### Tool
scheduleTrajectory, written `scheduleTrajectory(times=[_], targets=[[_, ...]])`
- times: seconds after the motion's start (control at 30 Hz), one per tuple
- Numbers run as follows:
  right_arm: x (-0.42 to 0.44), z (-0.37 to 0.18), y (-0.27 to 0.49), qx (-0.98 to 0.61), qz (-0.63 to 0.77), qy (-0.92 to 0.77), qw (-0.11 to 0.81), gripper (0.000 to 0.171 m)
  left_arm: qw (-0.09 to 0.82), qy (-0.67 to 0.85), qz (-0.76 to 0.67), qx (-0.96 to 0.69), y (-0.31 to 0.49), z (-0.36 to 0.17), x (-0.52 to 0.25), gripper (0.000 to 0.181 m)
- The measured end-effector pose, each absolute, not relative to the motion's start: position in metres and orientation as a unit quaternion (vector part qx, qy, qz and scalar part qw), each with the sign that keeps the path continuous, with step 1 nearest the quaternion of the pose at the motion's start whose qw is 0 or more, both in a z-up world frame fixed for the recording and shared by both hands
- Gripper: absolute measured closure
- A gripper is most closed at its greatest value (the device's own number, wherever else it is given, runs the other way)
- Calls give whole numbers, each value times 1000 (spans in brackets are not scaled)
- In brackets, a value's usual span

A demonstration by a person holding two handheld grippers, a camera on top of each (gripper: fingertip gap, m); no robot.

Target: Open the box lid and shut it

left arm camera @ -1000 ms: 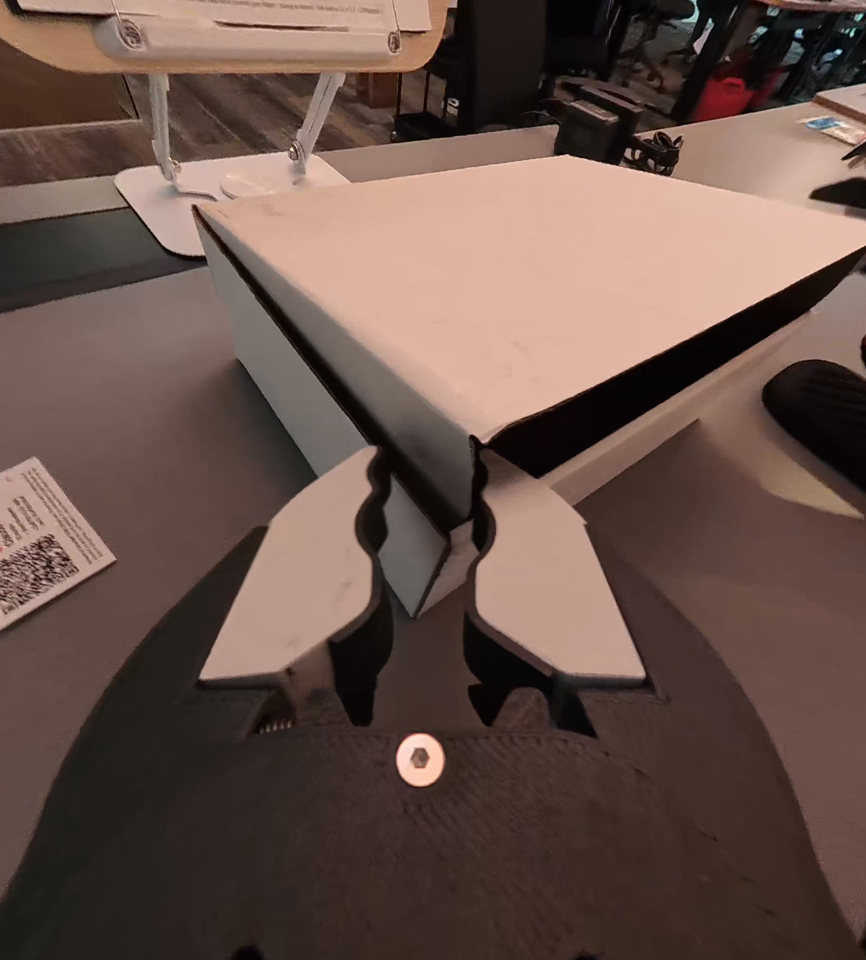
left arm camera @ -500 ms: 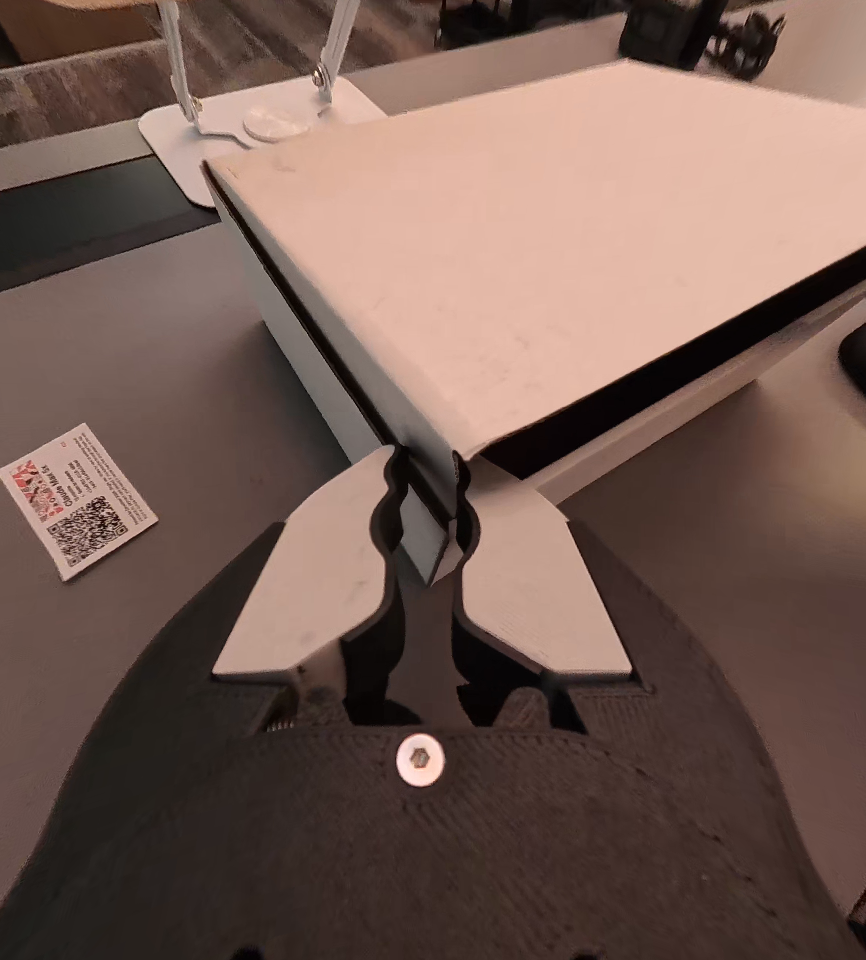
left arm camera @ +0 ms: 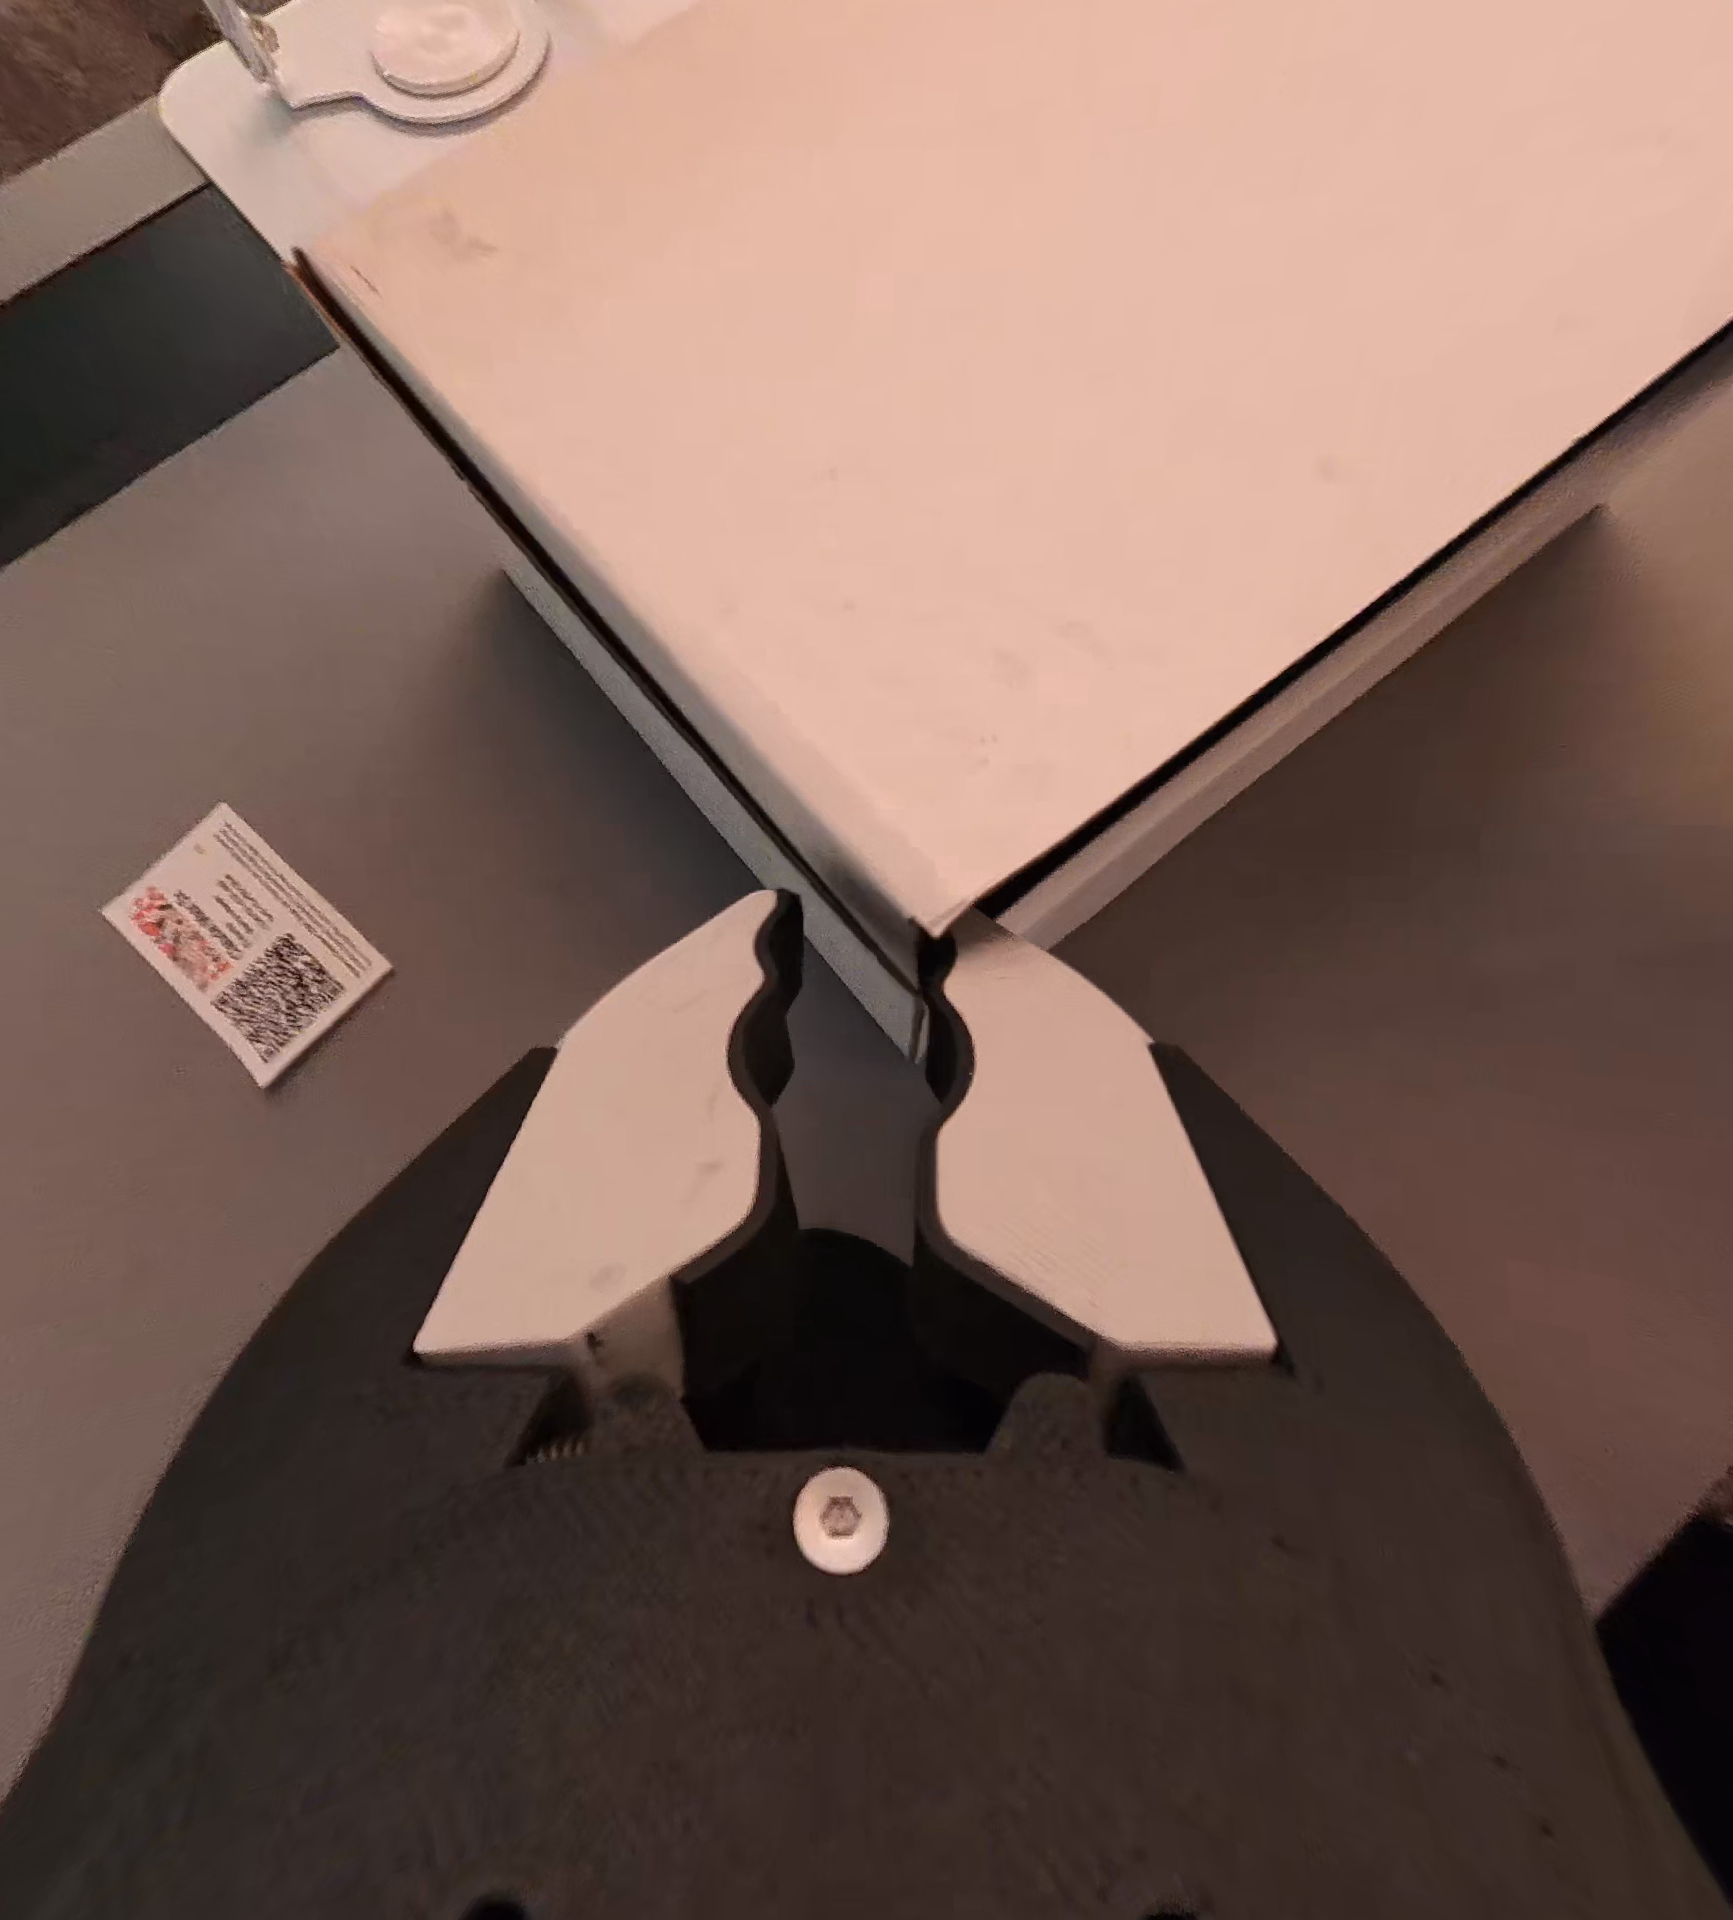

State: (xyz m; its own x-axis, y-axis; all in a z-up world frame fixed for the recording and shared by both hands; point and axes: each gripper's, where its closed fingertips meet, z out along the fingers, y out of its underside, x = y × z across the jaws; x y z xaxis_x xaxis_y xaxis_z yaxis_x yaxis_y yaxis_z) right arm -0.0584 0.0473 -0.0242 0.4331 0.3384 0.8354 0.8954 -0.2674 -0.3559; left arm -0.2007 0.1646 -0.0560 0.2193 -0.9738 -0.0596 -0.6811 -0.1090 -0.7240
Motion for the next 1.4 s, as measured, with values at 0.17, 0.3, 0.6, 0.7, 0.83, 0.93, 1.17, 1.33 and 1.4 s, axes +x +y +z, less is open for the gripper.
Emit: scheduleTrajectory(times=[0.17, 0.3, 0.6, 0.7, 0.83, 0.93, 1.17, 1.33, 1.4], targets=[[-60, -25, 47, -734, -318, -416, 434, 163, 318, 528, -313, -723, 159, -38, -234, 155], [-60, -29, 48, -736, -318, -417, 429, 163, 373, 473, -397, -693, 157, 2, -238, 155], [-32, 36, 7, -743, -166, -237, 604, 136, 347, 430, -434, -712, 174, 6, -207, 153], [22, 55, -12, -737, -33, -43, 674, 130, 334, 404, -437, -731, 176, -3, -201, 132], [44, 19, -12, -748, 134, 83, 644, 116, 330, 399, -429, -741, 176, -17, -198, 125], [46, -4, -6, -753, 197, 133, 614, 116, 312, 406, -421, -749, 175, -26, -198, 125], [39, -28, -3, -773, 225, 134, 578, 117, 299, 422, -418, -747, 176, -29, -200, 126], [39, -30, -3, -771, 228, 129, 580, 116, 292, 428, -412, -749, 176, -37, -202, 126], [39, -33, -3, -774, 222, 127, 579, 116, 288, 427, -416, -749, 175, -40, -203, 126]])
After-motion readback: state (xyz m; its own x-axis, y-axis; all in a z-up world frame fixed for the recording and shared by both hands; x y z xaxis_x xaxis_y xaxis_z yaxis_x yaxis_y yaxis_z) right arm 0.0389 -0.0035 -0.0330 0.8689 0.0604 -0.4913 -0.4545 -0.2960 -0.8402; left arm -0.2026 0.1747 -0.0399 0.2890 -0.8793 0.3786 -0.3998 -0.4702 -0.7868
